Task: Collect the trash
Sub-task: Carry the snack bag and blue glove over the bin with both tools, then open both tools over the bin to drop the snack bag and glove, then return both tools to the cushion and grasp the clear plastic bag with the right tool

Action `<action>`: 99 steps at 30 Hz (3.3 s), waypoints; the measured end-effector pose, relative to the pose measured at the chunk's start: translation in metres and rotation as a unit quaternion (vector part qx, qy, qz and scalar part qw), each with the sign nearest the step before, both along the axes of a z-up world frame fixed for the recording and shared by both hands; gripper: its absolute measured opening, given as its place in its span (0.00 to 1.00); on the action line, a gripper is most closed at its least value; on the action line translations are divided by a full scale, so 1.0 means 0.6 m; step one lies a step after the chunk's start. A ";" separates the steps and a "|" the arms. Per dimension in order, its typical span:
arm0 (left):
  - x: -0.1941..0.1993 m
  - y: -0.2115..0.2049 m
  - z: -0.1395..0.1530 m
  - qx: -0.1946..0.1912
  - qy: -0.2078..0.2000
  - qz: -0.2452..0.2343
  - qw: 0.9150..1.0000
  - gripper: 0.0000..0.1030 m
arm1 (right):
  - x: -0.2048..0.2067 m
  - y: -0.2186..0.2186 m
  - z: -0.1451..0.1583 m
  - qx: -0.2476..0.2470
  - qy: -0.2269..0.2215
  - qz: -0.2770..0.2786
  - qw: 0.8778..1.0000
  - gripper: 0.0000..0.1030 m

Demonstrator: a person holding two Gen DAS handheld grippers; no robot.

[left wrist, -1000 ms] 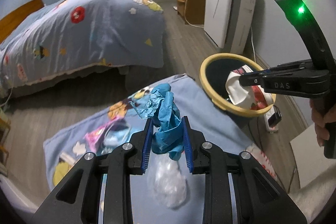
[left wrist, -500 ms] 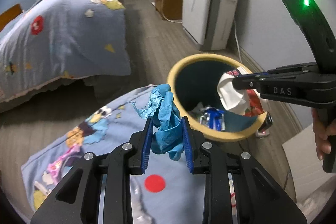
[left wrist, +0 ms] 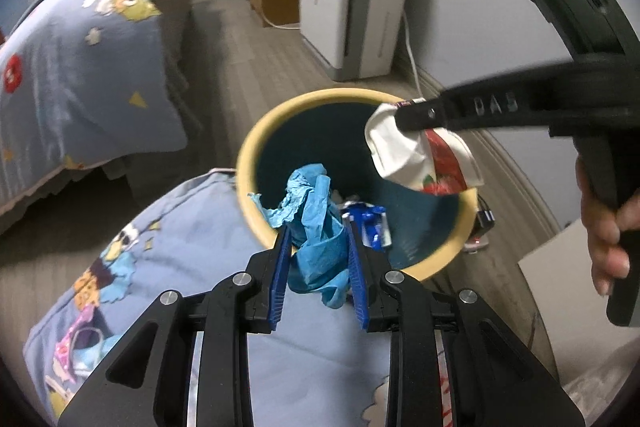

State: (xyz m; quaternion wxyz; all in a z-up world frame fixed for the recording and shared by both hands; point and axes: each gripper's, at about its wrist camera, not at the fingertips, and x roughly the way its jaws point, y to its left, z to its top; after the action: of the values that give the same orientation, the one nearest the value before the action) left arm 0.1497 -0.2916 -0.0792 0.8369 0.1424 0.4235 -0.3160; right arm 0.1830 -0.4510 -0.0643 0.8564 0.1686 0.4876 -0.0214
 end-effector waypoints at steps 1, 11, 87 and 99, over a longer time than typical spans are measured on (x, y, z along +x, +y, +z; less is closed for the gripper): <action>-0.001 -0.006 -0.002 -0.001 0.001 -0.004 1.000 0.28 | 0.000 -0.009 0.000 0.000 0.000 -0.007 1.000 0.08; 0.003 -0.063 -0.055 0.035 0.006 -0.024 0.999 0.27 | -0.002 -0.053 -0.032 0.018 0.019 -0.040 0.999 0.08; -0.073 0.555 0.065 -0.004 -0.033 0.319 0.947 0.95 | -0.057 0.506 -0.104 -0.094 0.053 0.217 0.970 0.94; -0.063 0.548 0.031 0.006 -0.018 0.295 0.955 0.95 | -0.061 0.522 -0.135 -0.057 0.096 0.226 0.968 0.36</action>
State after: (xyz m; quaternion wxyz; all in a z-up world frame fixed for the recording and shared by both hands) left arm 0.1117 0.0373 -0.0605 0.8994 0.0219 0.4337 -0.0496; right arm 0.1466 -0.1381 -0.1452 0.7962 0.0023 0.5911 0.1294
